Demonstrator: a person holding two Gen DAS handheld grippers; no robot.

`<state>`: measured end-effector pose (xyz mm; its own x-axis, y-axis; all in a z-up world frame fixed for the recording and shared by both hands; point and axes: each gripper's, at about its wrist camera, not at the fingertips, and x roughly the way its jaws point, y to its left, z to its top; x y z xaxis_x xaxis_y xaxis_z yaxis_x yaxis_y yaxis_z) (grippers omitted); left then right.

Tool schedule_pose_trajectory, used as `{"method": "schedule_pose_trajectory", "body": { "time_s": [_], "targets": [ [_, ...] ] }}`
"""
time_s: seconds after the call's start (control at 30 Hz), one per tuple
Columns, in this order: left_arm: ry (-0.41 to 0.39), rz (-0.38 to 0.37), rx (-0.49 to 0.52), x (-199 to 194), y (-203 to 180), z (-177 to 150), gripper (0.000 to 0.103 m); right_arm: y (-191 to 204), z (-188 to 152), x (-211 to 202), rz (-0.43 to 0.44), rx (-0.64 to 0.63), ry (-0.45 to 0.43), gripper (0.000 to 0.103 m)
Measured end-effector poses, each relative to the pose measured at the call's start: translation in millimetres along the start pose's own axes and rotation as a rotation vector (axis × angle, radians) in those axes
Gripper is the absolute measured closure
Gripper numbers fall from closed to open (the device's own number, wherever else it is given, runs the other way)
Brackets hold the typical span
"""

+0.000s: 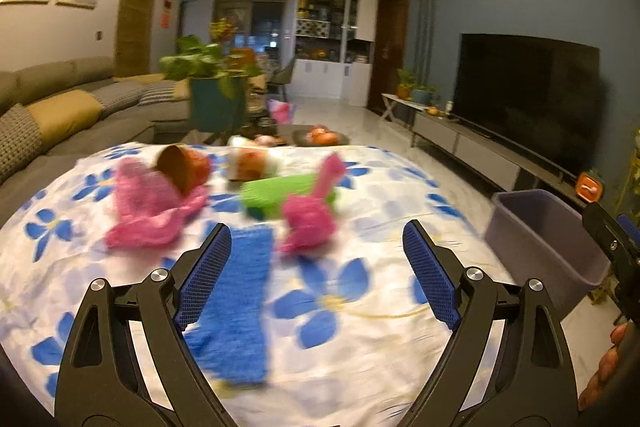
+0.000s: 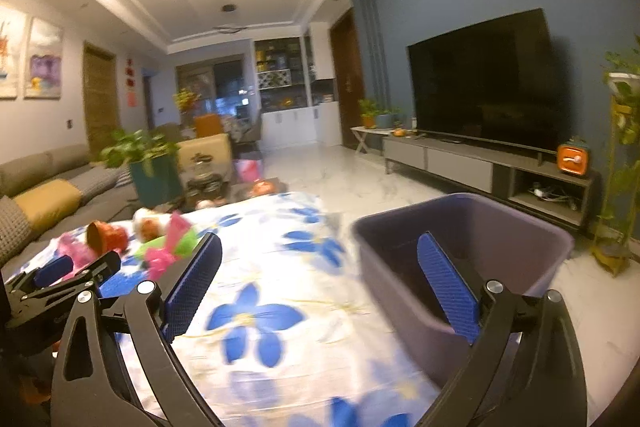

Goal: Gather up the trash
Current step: 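Move both tools back over the trash on the table, then grasp the pink plastic bag with the left tool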

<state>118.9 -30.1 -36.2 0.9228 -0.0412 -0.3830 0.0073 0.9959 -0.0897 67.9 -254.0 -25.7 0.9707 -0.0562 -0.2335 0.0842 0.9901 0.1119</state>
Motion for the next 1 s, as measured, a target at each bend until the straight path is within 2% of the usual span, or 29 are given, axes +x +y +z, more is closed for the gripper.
{"method": "schedule_pose_trajectory", "body": {
  "time_s": [0.23, 0.37, 0.57, 0.83, 1.0],
  "targets": [
    [-0.014, 0.140, -0.043, -18, 66, -7, 0.017, 67, -10, 12, 0.096, -0.081, 0.004, 0.006],
    [-0.017, 0.202, -0.076, -24, 101, -7, 0.017, 105, -20, 25, 0.149, -0.123, 0.036, 0.006],
    [-0.029, 0.277, -0.119, -28, 147, -2, 0.017, 153, -29, 48, 0.172, -0.158, 0.041, 0.006],
    [-0.054, 0.294, -0.132, -15, 173, 10, 0.017, 180, -31, 80, 0.121, -0.158, -0.002, 0.006],
    [-0.036, 0.274, -0.119, 12, 172, 17, 0.017, 187, -42, 92, 0.086, -0.189, 0.031, 0.006]
  ]
}}
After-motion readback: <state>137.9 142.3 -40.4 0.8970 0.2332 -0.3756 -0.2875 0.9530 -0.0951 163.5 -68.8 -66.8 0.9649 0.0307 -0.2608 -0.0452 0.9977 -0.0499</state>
